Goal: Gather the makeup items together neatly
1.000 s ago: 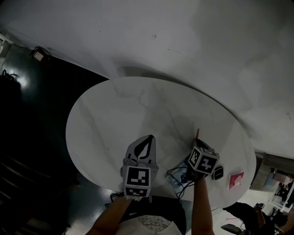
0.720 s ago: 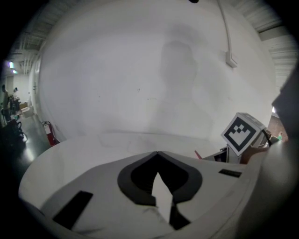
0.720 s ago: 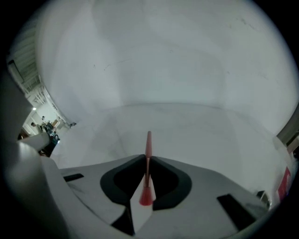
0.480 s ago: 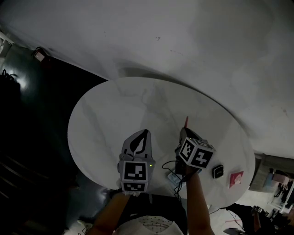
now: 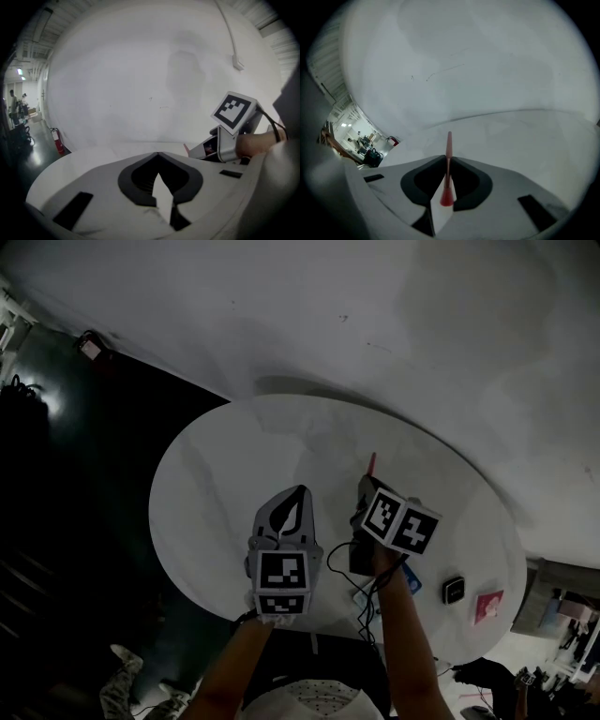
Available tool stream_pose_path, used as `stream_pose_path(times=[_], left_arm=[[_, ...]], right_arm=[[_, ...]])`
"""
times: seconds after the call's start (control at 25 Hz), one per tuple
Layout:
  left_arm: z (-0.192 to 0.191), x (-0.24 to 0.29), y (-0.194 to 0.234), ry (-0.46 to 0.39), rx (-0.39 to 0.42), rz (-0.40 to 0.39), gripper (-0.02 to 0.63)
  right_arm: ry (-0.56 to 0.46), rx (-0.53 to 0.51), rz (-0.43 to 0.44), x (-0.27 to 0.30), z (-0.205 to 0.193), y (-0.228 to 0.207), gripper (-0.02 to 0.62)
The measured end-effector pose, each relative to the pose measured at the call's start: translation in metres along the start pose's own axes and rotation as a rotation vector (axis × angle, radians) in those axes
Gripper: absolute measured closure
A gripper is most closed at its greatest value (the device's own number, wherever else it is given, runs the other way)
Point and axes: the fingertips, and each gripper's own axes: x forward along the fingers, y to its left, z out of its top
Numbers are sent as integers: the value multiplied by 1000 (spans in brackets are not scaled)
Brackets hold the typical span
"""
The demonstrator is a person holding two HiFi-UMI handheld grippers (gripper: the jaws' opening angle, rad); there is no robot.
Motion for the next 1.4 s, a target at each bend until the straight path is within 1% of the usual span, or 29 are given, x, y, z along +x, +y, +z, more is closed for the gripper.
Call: stream_pose_path(times=[0.12, 0.16, 0.44, 0.64, 0.8, 1.0, 1.4], left_arm=[[-3, -1, 4, 4, -10, 8, 588], [-5, -1, 5, 8, -12, 11, 588], [-14, 1, 15, 32, -44, 36, 588], [-16, 4, 22, 40, -53, 47, 588], [-23, 4, 27, 58, -61, 60, 586], [-30, 1, 27, 74, -56, 57, 586], [-33, 1, 24, 81, -59, 49, 586]], right_arm=[[24, 91, 28, 12, -1, 5, 532], [29, 107, 28, 16, -2, 6, 532], [42, 95, -46, 41, -4, 13, 532], [52, 138, -101, 54, -14, 5, 532], [84, 124, -135, 63, -21, -1, 532], [115, 97, -167, 68, -26, -3, 531], [136, 160, -195, 69, -26, -4, 522]])
